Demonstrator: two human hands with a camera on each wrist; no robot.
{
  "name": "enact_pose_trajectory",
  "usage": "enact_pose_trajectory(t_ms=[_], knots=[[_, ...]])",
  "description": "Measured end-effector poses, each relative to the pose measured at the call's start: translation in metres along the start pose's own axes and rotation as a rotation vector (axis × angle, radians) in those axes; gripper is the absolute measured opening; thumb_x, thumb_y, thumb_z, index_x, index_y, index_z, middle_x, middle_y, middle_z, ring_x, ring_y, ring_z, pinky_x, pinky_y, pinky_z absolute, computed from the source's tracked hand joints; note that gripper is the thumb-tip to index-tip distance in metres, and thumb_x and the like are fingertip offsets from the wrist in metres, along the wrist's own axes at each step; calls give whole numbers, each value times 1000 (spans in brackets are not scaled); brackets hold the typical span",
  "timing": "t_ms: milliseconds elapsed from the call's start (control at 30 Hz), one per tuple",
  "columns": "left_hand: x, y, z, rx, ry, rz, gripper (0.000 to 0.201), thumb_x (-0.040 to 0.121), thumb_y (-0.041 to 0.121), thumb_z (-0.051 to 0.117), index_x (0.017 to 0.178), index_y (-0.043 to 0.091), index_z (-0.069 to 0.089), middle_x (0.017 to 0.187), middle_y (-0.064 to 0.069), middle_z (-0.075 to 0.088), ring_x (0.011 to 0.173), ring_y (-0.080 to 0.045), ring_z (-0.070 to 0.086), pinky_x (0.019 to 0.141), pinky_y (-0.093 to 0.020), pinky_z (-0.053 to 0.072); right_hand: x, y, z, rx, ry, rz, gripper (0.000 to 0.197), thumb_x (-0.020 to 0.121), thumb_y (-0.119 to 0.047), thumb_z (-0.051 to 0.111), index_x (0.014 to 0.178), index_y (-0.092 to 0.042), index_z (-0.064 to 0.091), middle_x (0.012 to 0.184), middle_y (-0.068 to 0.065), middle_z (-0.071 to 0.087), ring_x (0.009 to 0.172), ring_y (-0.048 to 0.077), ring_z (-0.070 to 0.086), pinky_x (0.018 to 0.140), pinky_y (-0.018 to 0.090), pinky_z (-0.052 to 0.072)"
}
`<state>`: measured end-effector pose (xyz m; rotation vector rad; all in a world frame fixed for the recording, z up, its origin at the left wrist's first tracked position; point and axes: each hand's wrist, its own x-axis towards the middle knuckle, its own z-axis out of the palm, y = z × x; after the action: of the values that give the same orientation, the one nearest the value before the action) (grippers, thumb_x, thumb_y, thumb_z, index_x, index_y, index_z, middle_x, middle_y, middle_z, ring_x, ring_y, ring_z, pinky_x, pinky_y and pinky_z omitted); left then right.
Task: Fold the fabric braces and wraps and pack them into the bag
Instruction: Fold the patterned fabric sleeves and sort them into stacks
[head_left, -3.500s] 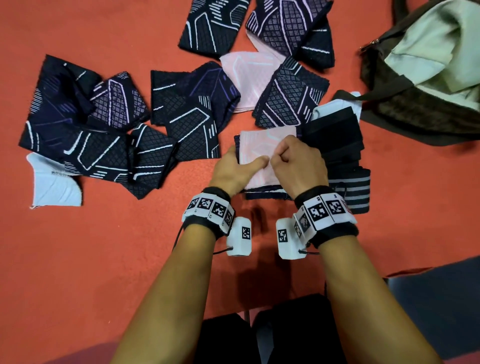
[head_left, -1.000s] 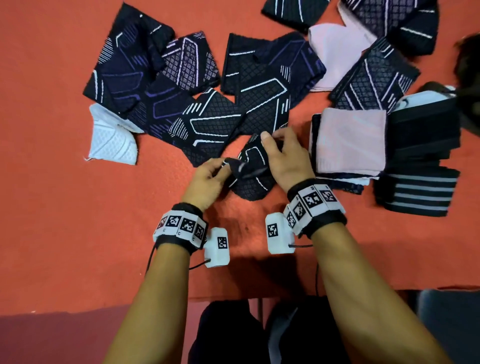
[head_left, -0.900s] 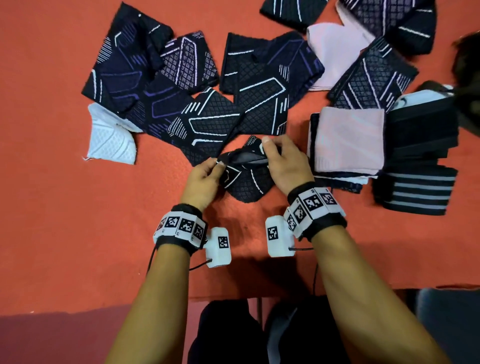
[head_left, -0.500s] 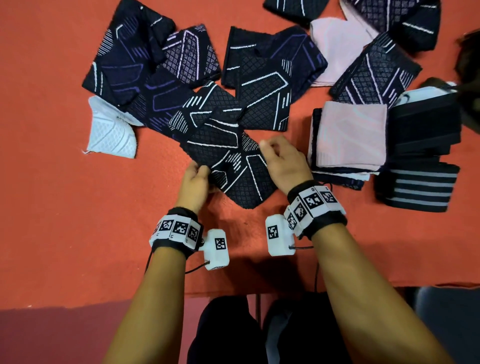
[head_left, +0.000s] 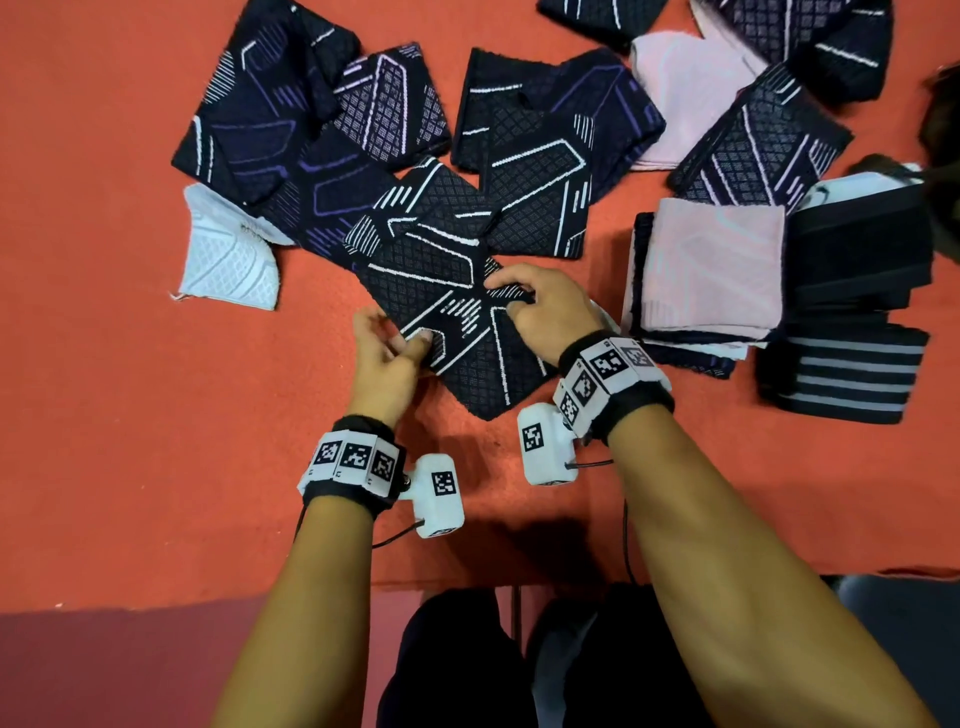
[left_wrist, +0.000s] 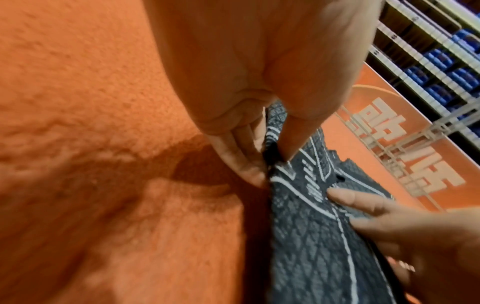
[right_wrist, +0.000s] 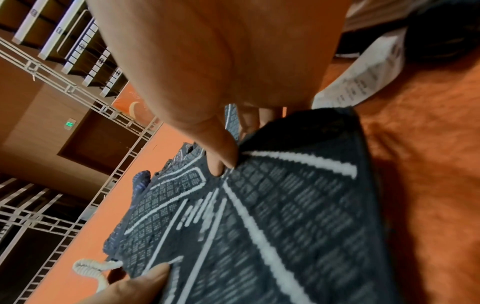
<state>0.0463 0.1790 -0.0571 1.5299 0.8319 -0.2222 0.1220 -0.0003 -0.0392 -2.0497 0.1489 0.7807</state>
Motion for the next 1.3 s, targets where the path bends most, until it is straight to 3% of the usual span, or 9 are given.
enact_pose_trajectory(t_ms=[100,267,400,567,767,900,1000,1100,1300], knots=[[-4,6,-8,-6,12,122,44,96,-1,55,118,31,35,67,-10,49,62,-20,50,60,-31,49,-2,5,-1,156,-103,-30,60,79,8,53,115,-37,71,115,-11,70,105,9,66,101,33,51],[-7,19,-10,-20,-123,143,25,94,0,59,106,21,64,73,-8,60,71,-19,55,73,-31,48,-13,4,-8,307,-127,-93,56,78,23,49,112,-15,71,100,-1,72,80,-2,66,79,16,51],[-7,25,-12,-80,-209,31,41,82,-15,68,119,1,63,94,-1,74,87,-10,70,81,-21,55,-16,5,-12,277,-26,-118,40,80,9,69,101,-25,73,93,-5,60,82,0,53,81,11,42],[-4,26,-16,-45,-237,-20,53,78,-18,68,125,5,62,95,3,77,90,-10,70,89,-22,55,-17,9,-13,279,28,-144,40,77,2,78,99,-31,73,78,-11,54,71,2,51,79,15,45],[0,31,-14,12,-192,13,42,80,-13,71,115,9,68,88,8,77,82,-4,70,78,-15,54,-25,8,-16,270,60,-135,33,76,1,80,89,-28,72,76,-1,56,68,5,51,74,10,46],[-2,33,-13,90,-166,72,29,80,-8,74,107,3,72,86,6,74,77,-3,69,74,-14,53,-30,9,-13,143,138,-162,24,78,-7,81,87,-28,73,72,-14,57,63,-8,54,72,4,42],[-3,38,-15,147,-192,111,19,81,-3,76,95,9,76,87,1,70,78,-7,65,77,-17,52,-31,8,-13,102,172,-219,21,80,-10,81,84,-27,70,86,-16,55,68,-4,56,75,7,45],[-4,40,-19,182,-165,177,20,77,1,81,85,19,75,92,-6,57,84,-6,56,79,-11,43,-34,8,-18,71,145,-254,17,82,-13,77,88,-24,66,105,-14,58,91,4,59,86,26,51],[-11,44,-21,132,-274,183,17,82,-6,72,98,-1,71,108,-8,69,102,-5,64,91,-16,46,-52,17,-11,-41,93,-331,21,86,-18,67,91,-29,50,141,-13,53,130,12,47,103,51,44]])
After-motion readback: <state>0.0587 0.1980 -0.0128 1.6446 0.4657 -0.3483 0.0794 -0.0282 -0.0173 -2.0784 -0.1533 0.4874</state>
